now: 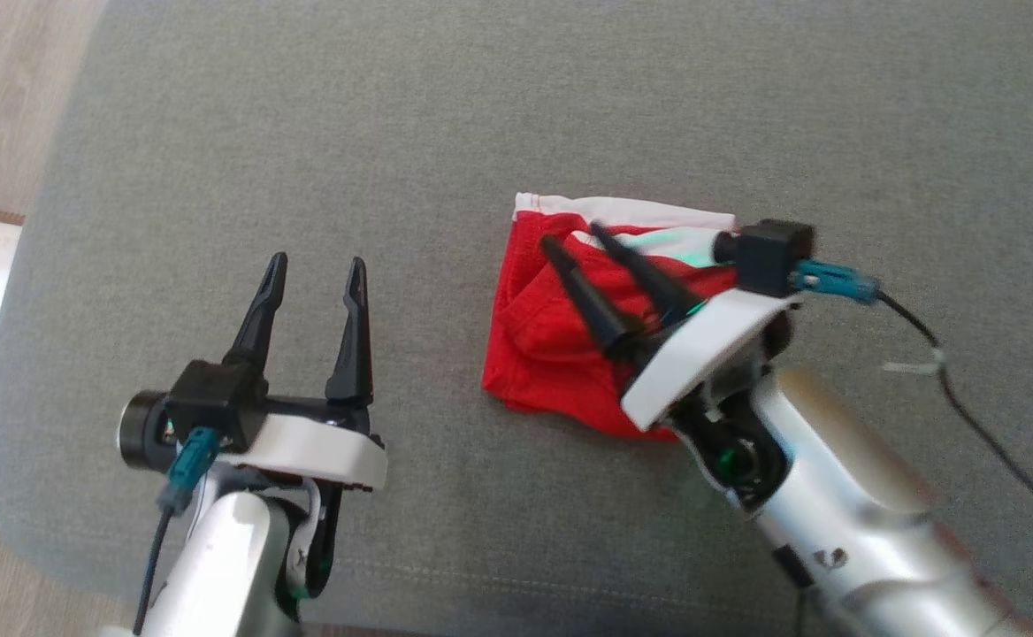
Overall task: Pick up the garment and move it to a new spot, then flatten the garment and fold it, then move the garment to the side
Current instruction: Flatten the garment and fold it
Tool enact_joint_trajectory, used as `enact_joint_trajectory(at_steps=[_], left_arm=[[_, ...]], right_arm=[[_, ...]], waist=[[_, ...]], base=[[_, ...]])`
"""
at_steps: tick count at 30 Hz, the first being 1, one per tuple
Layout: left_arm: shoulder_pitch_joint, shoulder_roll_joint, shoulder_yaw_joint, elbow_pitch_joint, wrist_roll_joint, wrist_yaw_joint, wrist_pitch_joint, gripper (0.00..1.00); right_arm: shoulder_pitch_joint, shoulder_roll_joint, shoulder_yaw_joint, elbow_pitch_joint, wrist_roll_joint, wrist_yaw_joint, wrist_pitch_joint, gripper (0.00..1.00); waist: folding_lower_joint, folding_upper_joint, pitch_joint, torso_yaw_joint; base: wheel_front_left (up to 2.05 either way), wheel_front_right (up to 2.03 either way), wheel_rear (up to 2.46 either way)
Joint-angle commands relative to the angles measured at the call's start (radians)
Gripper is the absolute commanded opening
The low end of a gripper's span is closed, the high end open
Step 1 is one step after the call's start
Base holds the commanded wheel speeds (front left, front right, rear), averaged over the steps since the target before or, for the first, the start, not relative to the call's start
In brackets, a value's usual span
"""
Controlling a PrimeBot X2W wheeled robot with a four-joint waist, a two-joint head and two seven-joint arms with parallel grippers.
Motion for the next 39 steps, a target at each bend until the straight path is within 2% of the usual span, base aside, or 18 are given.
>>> enact_joint_trajectory(at_steps=[1,4,7,13,18,20,24,30,39], left_arm=[[-0.033,0.007,0.034,-0.026,0.011,-0.002,-0.012,1.00],[-0.029,0.006,0.041,-0.024,0.013,-0.003,-0.012,1.00],[-0.020,0.007,0.049,-0.022,0.014,-0.002,-0.012,1.00],[0.000,0.016,0.070,-0.022,0.012,0.003,-0.012,1.00],[0.023,0.025,0.088,-0.020,0.002,0.007,-0.012,1.00],[0.037,0.032,0.097,-0.016,-0.004,0.009,-0.012,1.00],[0.070,0.044,0.106,-0.008,-0.015,0.013,-0.009,1.00],[0.116,0.062,0.106,-0.009,-0.024,0.016,0.011,1.00],[0.166,0.083,0.103,-0.018,-0.030,0.021,0.037,1.00]], right_arm=[[-0.034,-0.004,0.012,-0.041,-0.027,-0.001,-0.035,1.00],[-0.034,-0.051,-0.003,-0.061,-0.112,-0.001,-0.154,1.00],[-0.008,-0.102,-0.058,-0.078,-0.173,-0.001,-0.228,1.00],[0.110,-0.189,-0.250,-0.130,-0.255,-0.001,-0.258,1.00],[0.240,-0.214,-0.410,-0.208,-0.323,-0.001,-0.232,1.00],[0.315,-0.200,-0.482,-0.271,-0.366,-0.001,-0.206,1.00],[0.416,-0.152,-0.545,-0.374,-0.436,-0.001,-0.154,1.00],[0.517,-0.100,-0.588,-0.462,-0.488,-0.001,-0.098,1.00],[0.608,-0.060,-0.614,-0.520,-0.527,-0.001,-0.052,1.00]], waist=[[0.0000,0.0000,-0.003,-0.003],[0.0000,0.0000,-0.011,-0.015],[0.0000,0.0000,-0.025,-0.028],[0.0000,0.0000,-0.048,-0.059],[0.0000,0.0000,-0.070,-0.082],[0.0000,0.0000,-0.086,-0.094],[0.0000,0.0000,-0.129,-0.113],[0.0000,0.0000,-0.187,-0.128],[0.0000,0.0000,-0.247,-0.142]], base=[[0.00,0.00,0.00],[0.00,0.00,0.00],[0.00,0.00,0.00],[0.00,0.00,0.00],[0.00,0.00,0.00],[0.00,0.00,0.00],[0.00,0.00,0.00],[0.00,0.00,0.00],[0.00,0.00,0.00]])
